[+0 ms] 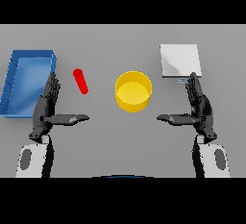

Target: Pick up the red beaker and tilt it to pour out 1 green nut into yellow bowl. Pick up the yellow bowl and place it on the metallic measuring scale.

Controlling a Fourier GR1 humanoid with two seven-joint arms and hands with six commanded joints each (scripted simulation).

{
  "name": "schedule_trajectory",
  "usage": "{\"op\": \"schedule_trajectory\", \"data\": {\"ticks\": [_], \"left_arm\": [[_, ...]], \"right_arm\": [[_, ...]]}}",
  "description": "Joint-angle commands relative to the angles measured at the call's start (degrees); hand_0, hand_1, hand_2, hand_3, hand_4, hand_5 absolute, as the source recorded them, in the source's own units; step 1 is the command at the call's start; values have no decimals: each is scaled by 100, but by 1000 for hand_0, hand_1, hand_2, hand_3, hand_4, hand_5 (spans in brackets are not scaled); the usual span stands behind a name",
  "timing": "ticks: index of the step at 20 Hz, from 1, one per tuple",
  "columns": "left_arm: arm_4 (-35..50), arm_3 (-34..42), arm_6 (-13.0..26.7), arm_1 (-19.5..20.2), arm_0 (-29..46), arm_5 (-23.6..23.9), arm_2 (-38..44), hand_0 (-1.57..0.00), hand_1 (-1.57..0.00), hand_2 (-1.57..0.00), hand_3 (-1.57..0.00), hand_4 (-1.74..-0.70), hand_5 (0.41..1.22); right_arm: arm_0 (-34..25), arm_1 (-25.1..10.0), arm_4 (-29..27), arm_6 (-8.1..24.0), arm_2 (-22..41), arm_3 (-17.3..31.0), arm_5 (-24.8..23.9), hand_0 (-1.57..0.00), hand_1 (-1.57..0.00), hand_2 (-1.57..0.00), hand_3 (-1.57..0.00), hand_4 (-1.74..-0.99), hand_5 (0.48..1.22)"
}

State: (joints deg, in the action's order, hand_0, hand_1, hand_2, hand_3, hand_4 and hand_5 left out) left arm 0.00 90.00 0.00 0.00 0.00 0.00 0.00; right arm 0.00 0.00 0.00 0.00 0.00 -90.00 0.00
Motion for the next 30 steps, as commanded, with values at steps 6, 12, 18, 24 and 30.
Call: {"op": "schedule_trajectory", "data": {"ticks": [6, 12, 18, 24, 30], "left_arm": [[-43, 84, -20, -43, 84, 18, -69, 1, 1, 1, 1, -1204, 652], [-764, 919, 287, 314, 601, -64, -650, 1, 1, 1, 1, -1224, 660], [-797, 408, 373, 276, 211, -146, -652, 1, 1, 1, 1, -1301, 702], [-855, -673, 291, 234, -709, -77, -431, 1, 1, 1, 1, -1382, 739], [-840, -1723, 142, 247, -1353, -6, -135, 1, 1, 1, 1, -1339, 717]], "right_arm": [[-50, -15, -25, -13, -29, 55, 8, 1, 1, 1, 1, -1245, 681], [526, -521, 1375, -583, 594, -705, -263, 1, 1, 1, 1, -1235, 678], [544, -426, 1119, -634, 617, -729, -75, 1, 1, 1, 1, -1275, 680], [576, -468, 1014, -605, 542, -815, -38, 1, 1, 1, 1, -1312, 681], [557, -456, 950, -515, 476, -780, -64, 1, 1, 1, 1, -1341, 689]]}}
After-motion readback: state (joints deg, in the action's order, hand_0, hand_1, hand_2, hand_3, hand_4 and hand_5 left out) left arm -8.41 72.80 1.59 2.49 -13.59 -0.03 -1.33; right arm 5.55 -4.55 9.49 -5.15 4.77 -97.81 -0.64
